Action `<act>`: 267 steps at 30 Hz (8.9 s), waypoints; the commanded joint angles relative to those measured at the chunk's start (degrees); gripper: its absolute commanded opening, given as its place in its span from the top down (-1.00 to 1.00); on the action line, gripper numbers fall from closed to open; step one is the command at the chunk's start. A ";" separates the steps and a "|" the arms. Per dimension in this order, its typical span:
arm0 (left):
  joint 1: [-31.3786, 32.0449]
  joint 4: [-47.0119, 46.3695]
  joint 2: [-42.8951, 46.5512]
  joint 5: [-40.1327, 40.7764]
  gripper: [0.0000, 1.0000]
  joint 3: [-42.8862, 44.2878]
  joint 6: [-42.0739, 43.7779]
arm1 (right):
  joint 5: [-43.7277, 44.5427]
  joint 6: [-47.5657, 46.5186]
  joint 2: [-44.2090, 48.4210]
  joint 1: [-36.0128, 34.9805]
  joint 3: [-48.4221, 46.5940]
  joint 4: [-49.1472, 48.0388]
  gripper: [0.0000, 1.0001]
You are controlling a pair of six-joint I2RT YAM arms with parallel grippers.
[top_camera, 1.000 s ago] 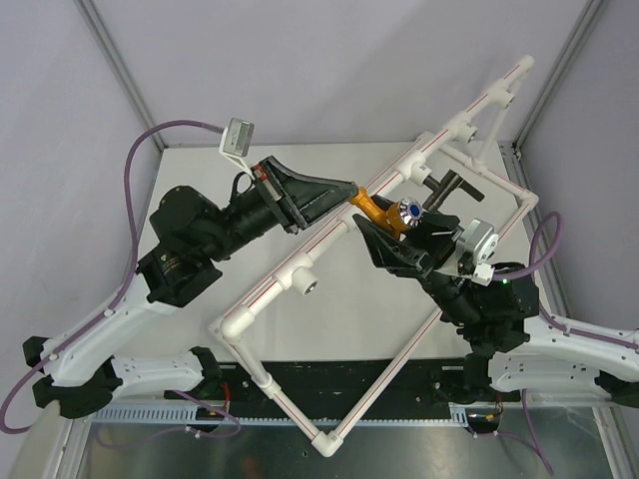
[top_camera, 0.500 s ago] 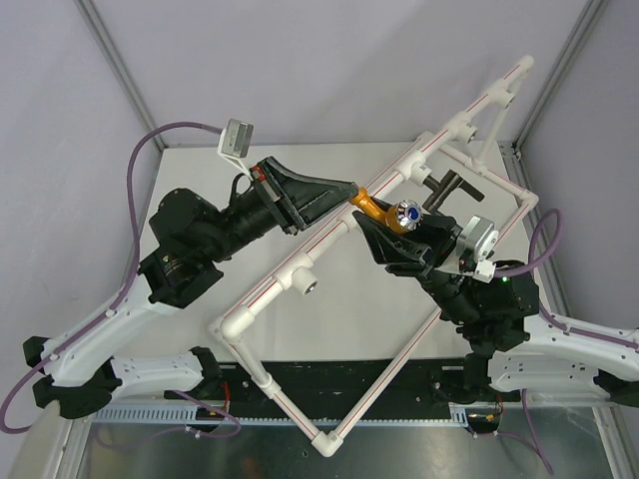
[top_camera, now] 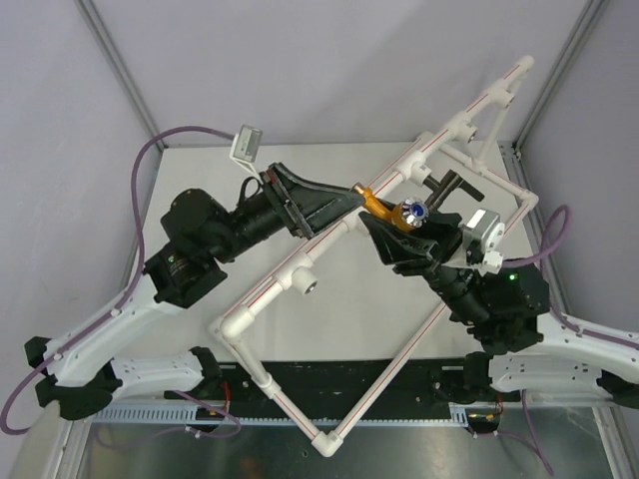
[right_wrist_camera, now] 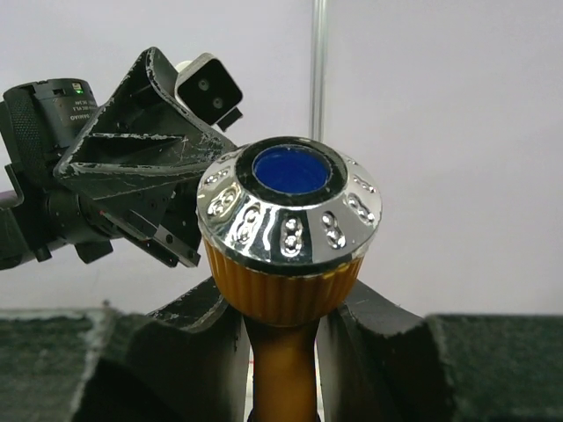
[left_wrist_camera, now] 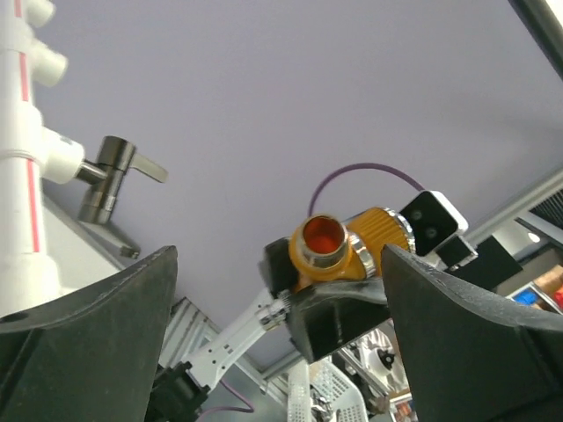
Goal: Install the water faucets
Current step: Adjust the water faucet, then install the water faucet onto the adaptor.
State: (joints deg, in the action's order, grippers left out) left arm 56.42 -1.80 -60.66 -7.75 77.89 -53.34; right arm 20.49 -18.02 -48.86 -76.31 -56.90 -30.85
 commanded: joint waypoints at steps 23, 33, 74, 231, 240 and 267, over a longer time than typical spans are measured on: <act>-6.97 29.19 -6.66 -1.67 -0.99 8.69 30.40 | 62.19 -6.23 -1.08 -47.16 -10.31 48.18 1.00; -5.93 29.53 -21.74 -3.59 -0.99 22.13 32.45 | 64.74 6.90 -2.88 -52.77 -9.41 57.32 1.00; -5.29 31.08 -44.15 -9.99 0.42 36.31 34.51 | 64.13 14.15 -5.95 -53.83 -9.39 58.59 1.00; -5.53 72.52 -62.37 -3.89 0.13 60.30 57.54 | 60.26 12.01 -6.64 -40.91 -2.95 38.12 1.00; -5.19 71.71 -63.13 3.31 0.98 58.52 54.27 | 53.59 -1.91 -8.15 -40.46 -2.96 27.55 1.00; -4.87 71.53 -64.88 9.46 1.00 58.82 55.16 | 46.04 -13.38 -13.91 -33.42 -3.87 14.51 1.00</act>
State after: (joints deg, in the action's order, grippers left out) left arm 52.38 57.08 -115.46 -3.03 141.86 -3.99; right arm 67.92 -33.80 -63.07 -110.63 -59.35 -16.27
